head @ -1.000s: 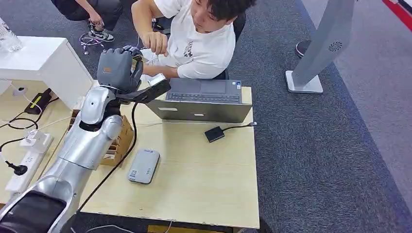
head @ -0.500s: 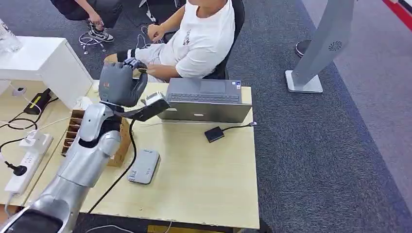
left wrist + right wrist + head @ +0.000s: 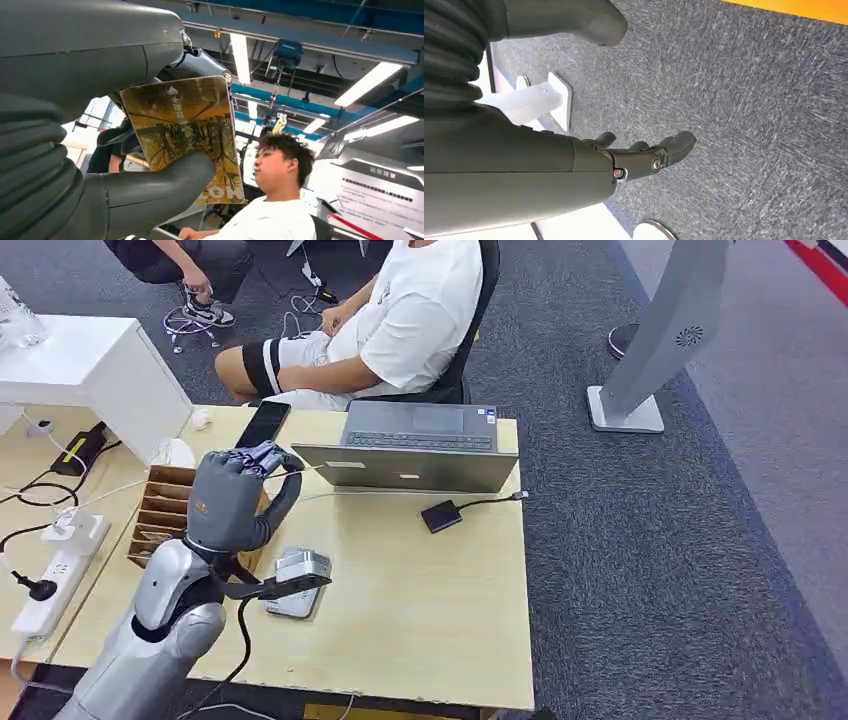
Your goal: Pass the card to the sensor for recognition and then transmit it.
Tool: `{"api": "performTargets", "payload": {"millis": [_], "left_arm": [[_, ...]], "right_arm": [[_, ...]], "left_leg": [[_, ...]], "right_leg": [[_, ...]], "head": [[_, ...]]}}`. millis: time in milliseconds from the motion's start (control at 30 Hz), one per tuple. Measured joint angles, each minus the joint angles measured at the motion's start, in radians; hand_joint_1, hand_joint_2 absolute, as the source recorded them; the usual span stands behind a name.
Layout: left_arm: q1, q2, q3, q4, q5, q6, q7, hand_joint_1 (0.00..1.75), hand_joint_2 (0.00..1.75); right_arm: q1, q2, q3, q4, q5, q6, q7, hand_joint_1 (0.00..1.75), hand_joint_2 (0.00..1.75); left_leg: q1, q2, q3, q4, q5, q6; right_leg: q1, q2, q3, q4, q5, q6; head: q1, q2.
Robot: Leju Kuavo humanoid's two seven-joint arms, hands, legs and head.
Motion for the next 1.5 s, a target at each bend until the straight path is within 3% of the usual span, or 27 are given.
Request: {"api": "performTargets", "payload": {"millis": [267, 433, 700, 1233, 1500], "left_arm": [[0.056, 0.025, -0.018, -0.049, -0.031, -0.015, -0.009, 1.75, 1.75], [0.087, 0.047, -0.039, -0.055, -0.060, -0.115, 0.037, 1.75, 1.75], [0.174, 0.079, -0.060, -0.012, -0.086, -0.144, 0.063, 1.75, 1.75], [0.190, 0.081, -0.063, 0.069, -0.114, -0.209, 0.120, 1.75, 1.75], [0.177, 0.066, -0.063, 0.122, -0.132, -0.204, 0.151, 1.75, 1.75]], "right_arm": [[0.009, -0.005, -0.004, 0.000, -0.001, -0.003, -0.006, 0.00, 1.75], [0.016, -0.008, -0.014, 0.000, -0.001, -0.003, -0.008, 0.00, 1.75], [0.029, -0.008, -0.017, 0.000, -0.001, 0.009, 0.002, 0.00, 1.75], [0.033, -0.008, -0.016, 0.000, 0.038, 0.030, 0.000, 0.00, 1.75], [0.032, -0.008, -0.014, -0.001, 0.053, 0.037, 0.003, 0.00, 1.75]], "left_leg": [[0.000, 0.000, 0.000, 0.000, 0.000, 0.000], [0.000, 0.000, 0.000, 0.000, 0.000, 0.000], [0.000, 0.000, 0.000, 0.000, 0.000, 0.000], [0.000, 0.000, 0.000, 0.000, 0.000, 0.000], [0.000, 0.000, 0.000, 0.000, 0.000, 0.000]], "right_leg": [[0.000, 0.000, 0.000, 0.000, 0.000, 0.000], [0.000, 0.000, 0.000, 0.000, -0.001, 0.000], [0.000, 0.000, 0.000, 0.000, -0.001, 0.000], [0.000, 0.000, 0.000, 0.000, -0.001, 0.000], [0.000, 0.000, 0.000, 0.000, -0.001, 0.000]], "head": [[0.000, 0.000], [0.000, 0.000], [0.000, 0.000], [0.000, 0.000], [0.000, 0.000]]}}
